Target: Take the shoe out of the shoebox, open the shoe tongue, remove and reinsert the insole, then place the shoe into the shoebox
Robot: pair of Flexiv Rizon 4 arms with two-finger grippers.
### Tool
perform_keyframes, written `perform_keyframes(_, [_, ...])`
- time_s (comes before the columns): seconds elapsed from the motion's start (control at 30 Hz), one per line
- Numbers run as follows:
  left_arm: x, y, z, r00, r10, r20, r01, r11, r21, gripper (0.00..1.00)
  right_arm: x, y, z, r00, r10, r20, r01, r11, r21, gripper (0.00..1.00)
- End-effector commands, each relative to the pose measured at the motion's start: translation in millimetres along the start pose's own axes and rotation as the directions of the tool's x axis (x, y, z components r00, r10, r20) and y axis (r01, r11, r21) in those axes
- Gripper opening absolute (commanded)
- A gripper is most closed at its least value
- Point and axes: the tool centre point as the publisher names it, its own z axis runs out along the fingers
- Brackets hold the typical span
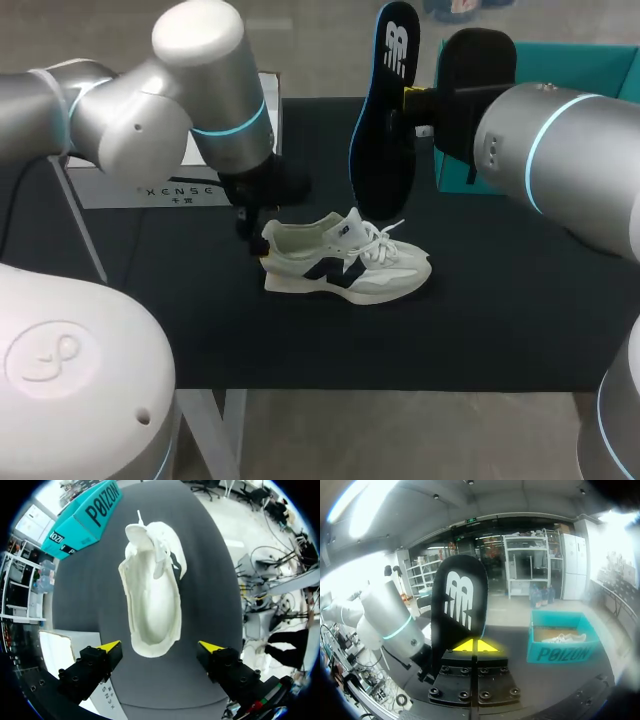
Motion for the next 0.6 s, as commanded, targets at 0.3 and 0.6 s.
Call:
perform_keyframes(0.3, [-0.4,-3,1,1.000,0.007,-0.001,-0.007,1.000,-0.002,1.00,-0.7,-0.6,0,1.000,0.000,-0.002,0.000,1.000,0.001,0.00])
perform_keyframes(0.6, [-19.4,-27,-1,0.999,0.040,0.001,-0.040,0.998,0.056,1.00,-0.7,-0.6,0,1.000,0.000,-0.002,0.000,1.000,0.001,0.00])
